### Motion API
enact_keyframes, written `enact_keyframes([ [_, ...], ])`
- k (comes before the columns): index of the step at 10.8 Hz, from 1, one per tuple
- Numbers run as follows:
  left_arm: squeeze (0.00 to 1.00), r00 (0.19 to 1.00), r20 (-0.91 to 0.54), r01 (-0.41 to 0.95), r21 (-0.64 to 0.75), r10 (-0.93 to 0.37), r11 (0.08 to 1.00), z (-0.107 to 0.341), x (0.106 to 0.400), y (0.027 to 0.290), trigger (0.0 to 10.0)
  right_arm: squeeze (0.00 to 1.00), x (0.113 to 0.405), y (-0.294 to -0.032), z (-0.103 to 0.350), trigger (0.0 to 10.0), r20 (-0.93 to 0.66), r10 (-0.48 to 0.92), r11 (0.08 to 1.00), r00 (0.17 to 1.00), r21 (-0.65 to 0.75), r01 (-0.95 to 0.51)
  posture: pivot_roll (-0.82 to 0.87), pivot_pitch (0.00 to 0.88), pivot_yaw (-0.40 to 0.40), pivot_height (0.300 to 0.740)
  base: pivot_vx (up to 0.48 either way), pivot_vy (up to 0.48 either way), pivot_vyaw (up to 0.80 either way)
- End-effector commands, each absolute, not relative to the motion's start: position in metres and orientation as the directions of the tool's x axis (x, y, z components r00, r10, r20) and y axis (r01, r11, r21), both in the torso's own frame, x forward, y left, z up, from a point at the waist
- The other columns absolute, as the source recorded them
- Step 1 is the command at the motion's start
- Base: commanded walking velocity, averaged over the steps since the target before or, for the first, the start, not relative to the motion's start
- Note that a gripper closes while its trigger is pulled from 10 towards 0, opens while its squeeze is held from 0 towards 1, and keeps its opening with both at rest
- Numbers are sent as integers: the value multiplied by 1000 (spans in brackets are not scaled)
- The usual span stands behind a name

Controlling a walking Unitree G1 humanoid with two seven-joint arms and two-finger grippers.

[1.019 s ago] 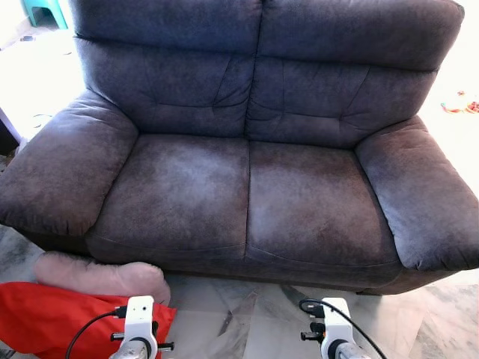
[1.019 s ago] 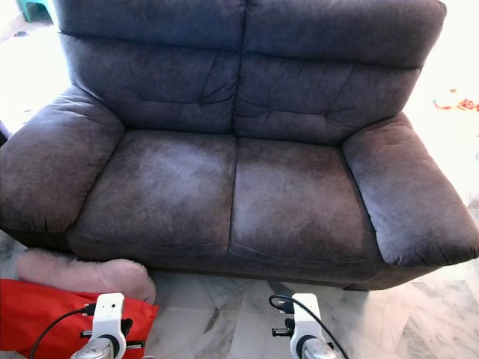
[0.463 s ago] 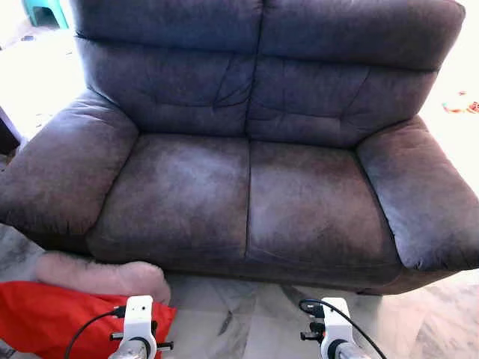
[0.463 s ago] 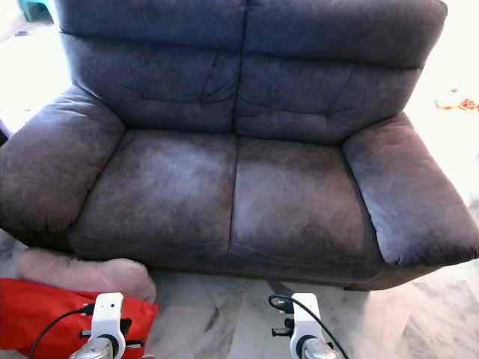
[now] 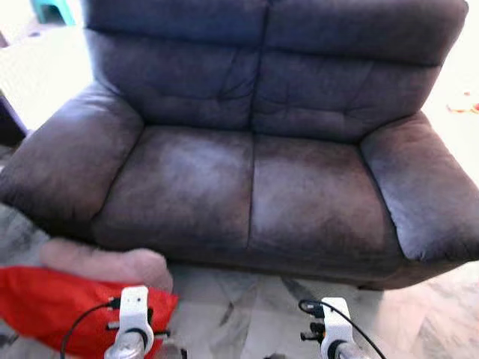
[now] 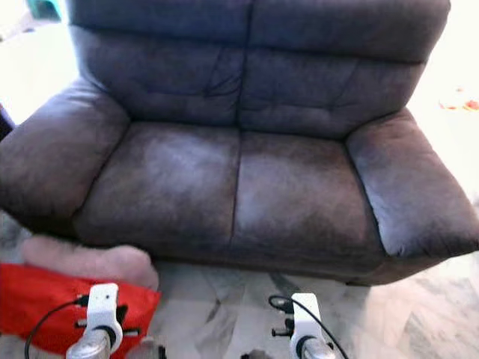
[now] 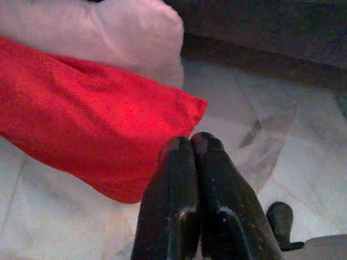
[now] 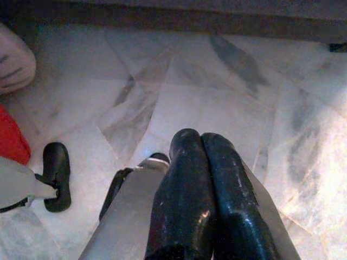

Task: Move the pillow to the sofa from floor

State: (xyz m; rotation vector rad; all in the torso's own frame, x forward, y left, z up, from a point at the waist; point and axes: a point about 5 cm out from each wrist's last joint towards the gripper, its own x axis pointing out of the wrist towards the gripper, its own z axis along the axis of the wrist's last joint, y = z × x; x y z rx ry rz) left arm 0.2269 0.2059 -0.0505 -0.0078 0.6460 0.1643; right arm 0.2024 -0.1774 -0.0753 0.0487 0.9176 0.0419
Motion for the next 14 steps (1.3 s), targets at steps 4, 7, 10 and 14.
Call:
enact_keyframes([
  [4,0,824,-547,-171,5,146,985,-45,232,202,10000,0,200,-180,-76,10000,-778,39,998,627,60,12,158,112,-100,659,0,0,0],
  [7,0,929,-332,-159,40,163,987,-10,266,204,10000,0,209,-181,-67,10000,-680,14,998,734,57,34,155,128,-102,659,0,0,0],
  [10,0,975,-120,-182,40,185,982,32,297,209,10000,0,241,-180,-41,10000,-510,12,995,860,94,42,154,140,-104,659,0,0,0],
  [14,0,995,37,-93,77,91,993,64,312,196,10000,0,347,-167,78,10000,-40,48,993,998,110,-43,152,148,-101,659,0,0,0],
])
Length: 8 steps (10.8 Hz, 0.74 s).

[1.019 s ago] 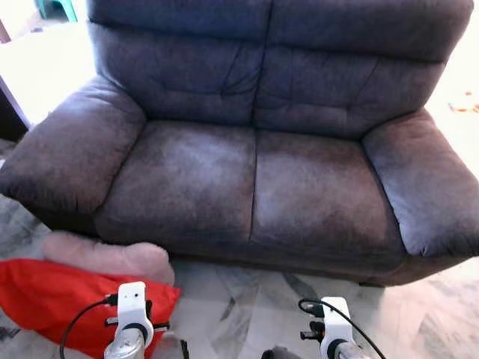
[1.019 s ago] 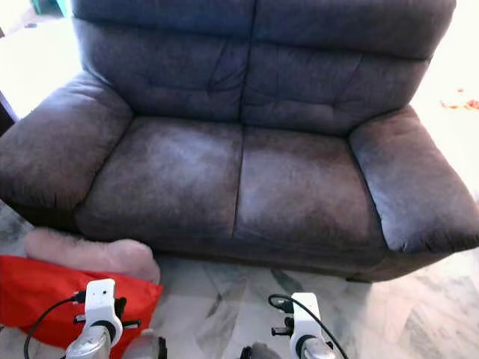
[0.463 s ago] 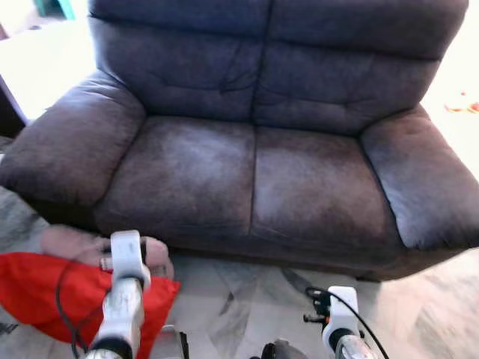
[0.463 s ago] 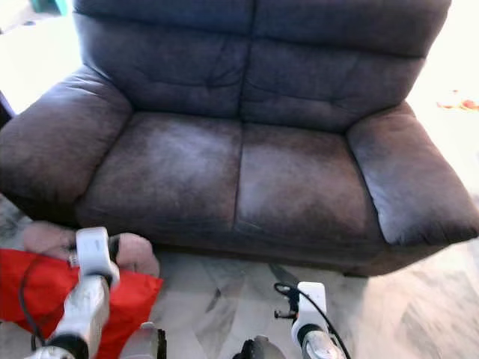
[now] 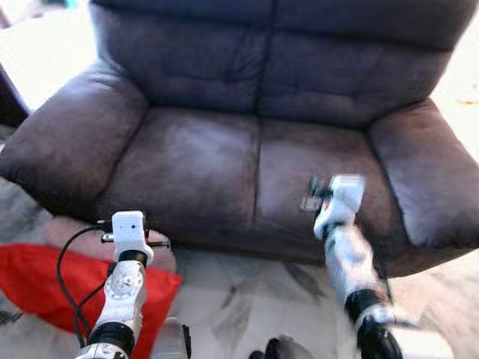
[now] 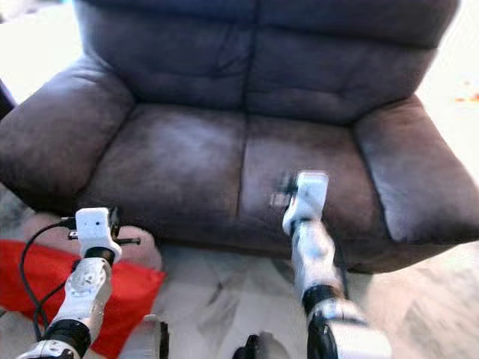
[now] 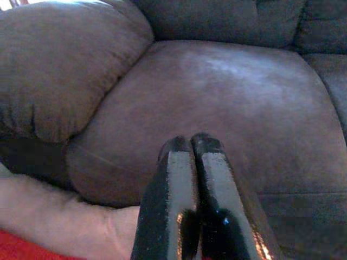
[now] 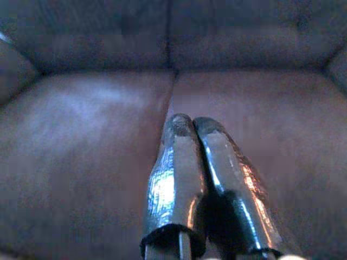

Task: Move the pillow to the sofa from floor

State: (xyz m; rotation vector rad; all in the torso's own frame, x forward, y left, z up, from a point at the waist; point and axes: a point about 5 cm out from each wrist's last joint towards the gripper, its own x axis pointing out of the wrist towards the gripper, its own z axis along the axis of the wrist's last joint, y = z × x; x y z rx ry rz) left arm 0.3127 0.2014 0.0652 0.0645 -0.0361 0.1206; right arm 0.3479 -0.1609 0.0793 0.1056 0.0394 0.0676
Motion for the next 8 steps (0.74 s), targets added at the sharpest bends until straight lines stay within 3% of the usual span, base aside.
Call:
enact_keyframes([
  [1,0,992,75,-108,80,102,991,71,313,197,10000,0,352,-165,87,10000,-9,67,993,998,100,-66,151,147,-102,659,0,0,0],
  [4,0,963,260,-102,85,77,991,112,318,191,10000,0,349,-164,99,10000,101,76,994,992,67,-83,150,143,-99,659,0,0,0],
  [8,0,948,314,-82,113,43,990,126,302,184,10000,0,319,-172,83,10000,116,74,997,990,17,-77,137,116,-85,659,0,0,0],
])
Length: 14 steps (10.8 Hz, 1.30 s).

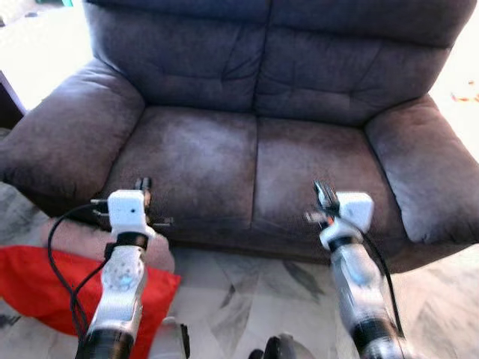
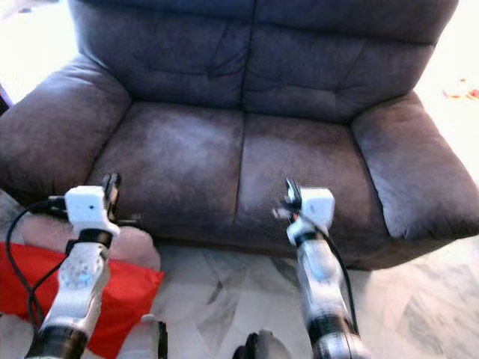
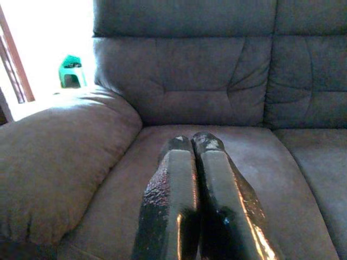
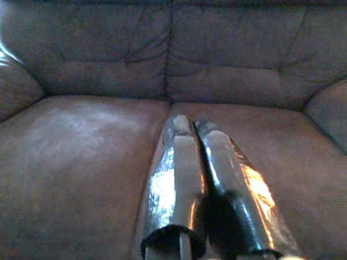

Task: Move the pillow to the sofa from floor

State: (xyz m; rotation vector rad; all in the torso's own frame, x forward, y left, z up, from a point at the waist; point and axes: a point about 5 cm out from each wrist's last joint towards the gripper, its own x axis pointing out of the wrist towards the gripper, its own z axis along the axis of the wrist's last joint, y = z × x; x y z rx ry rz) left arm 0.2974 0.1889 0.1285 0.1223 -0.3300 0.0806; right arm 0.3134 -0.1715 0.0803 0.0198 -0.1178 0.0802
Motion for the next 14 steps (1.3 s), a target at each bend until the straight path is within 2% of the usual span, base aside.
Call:
enact_keyframes([
  [1,0,946,322,-82,118,40,990,129,289,185,10000,0,306,-179,81,10000,123,70,998,990,-2,-71,135,110,-79,659,0,0,0],
  [3,0,945,324,-86,119,43,989,136,263,186,10000,0,293,-185,96,10000,175,62,998,982,-6,-62,136,94,-74,659,0,0,0],
  [6,0,946,308,-128,80,97,989,143,248,189,10000,0,286,-184,110,10000,192,43,999,980,15,-47,138,77,-75,659,0,0,0],
  [14,0,965,249,-110,95,84,989,147,251,186,10000,0,295,-170,123,10000,153,88,995,984,33,-94,140,116,-93,659,0,0,0],
])
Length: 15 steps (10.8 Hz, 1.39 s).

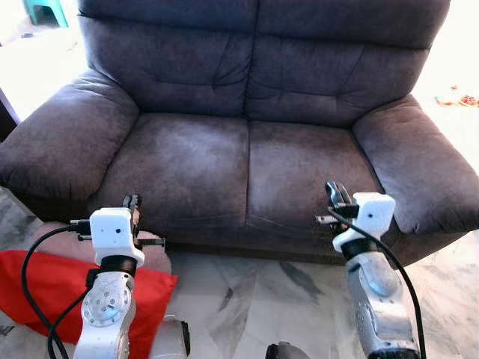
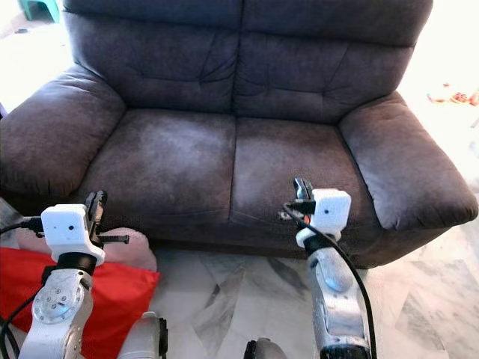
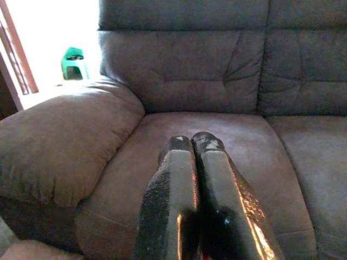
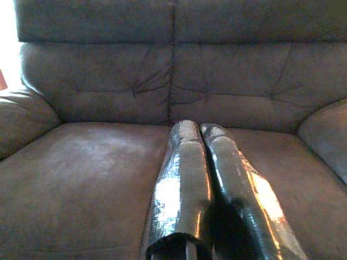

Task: Move the pillow to the sofa from floor

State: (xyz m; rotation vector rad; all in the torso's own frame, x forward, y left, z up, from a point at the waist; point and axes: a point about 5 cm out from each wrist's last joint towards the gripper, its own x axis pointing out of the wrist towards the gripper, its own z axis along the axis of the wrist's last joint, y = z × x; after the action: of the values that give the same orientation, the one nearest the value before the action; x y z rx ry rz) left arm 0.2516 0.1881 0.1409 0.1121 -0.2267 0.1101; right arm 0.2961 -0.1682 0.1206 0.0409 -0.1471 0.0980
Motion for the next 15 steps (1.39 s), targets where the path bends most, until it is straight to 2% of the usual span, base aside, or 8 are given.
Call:
enact_keyframes([
  [1,0,965,247,-112,96,85,989,147,252,187,10000,0,296,-169,124,10000,152,91,995,984,32,-97,139,120,-94,659,0,0,0],
  [8,0,967,235,-125,95,100,988,148,252,189,10000,0,301,-165,129,10000,150,113,992,982,40,-120,139,147,-100,659,0,0,0],
  [12,0,967,235,-128,97,102,987,148,252,189,10000,0,301,-164,129,10000,147,131,990,980,38,-138,140,148,-101,592,0,0,0],
  [15,0,968,230,-129,99,104,987,147,252,189,10000,0,301,-163,127,10000,141,135,989,981,35,-141,141,143,-102,588,0,0,0],
])
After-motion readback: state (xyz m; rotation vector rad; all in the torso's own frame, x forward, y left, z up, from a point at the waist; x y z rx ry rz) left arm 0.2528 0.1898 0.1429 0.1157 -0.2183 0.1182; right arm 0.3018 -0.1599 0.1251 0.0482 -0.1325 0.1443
